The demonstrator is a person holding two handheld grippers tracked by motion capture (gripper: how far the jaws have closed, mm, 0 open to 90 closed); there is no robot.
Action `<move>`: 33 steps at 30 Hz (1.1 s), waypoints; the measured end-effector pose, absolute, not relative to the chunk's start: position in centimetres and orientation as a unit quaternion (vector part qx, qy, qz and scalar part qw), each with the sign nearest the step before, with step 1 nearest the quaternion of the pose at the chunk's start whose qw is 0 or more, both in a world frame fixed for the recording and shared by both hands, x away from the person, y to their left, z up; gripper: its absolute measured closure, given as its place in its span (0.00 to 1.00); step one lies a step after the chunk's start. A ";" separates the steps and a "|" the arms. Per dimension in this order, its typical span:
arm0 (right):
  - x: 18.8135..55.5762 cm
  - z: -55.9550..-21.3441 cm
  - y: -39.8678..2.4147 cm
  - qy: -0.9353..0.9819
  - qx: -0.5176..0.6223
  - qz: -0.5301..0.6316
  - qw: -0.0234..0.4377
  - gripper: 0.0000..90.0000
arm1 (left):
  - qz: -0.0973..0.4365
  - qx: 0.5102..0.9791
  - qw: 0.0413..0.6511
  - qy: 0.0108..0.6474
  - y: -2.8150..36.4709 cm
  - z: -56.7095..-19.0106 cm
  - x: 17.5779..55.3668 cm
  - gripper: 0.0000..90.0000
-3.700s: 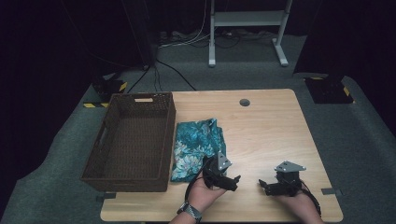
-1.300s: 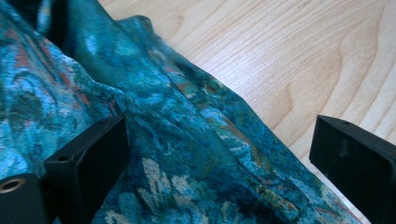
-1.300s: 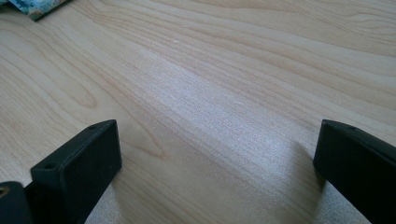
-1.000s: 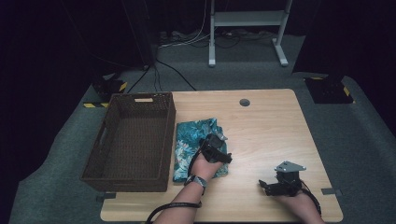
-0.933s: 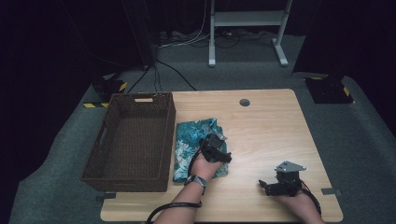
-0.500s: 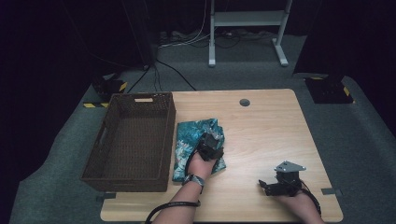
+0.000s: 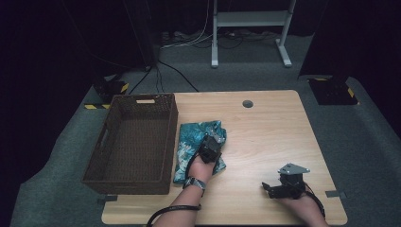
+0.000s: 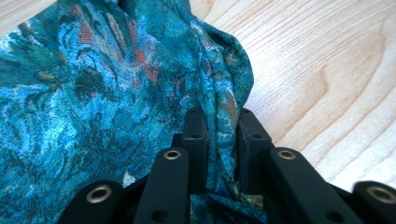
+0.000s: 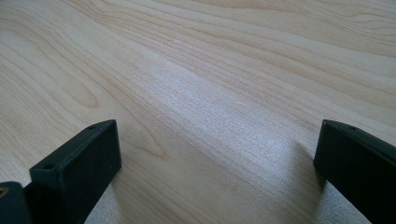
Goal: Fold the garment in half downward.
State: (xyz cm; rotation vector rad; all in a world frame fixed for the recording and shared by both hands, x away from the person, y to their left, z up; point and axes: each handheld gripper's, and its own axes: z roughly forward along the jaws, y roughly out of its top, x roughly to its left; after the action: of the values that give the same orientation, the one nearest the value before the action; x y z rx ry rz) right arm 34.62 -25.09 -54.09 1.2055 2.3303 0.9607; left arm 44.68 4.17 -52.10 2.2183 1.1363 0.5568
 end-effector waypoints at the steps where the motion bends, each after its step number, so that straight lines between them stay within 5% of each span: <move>1: 34.6 -54.1 -25.1 0.821 0.425 0.339 0.173 0.01 | 0.212 0.828 0.295 0.427 4.3 -51.8 44.5 0.85; 33: 34.6 -54.1 -25.1 0.821 0.425 0.338 0.176 0.01 | 0.217 0.776 0.433 0.405 7.2 -44.1 41.4 0.88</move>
State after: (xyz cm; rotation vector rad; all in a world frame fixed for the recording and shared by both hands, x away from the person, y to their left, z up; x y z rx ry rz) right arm 34.62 -25.06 -54.11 1.2044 2.3258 0.9567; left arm 41.37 7.15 -44.06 1.9330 1.0087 0.5412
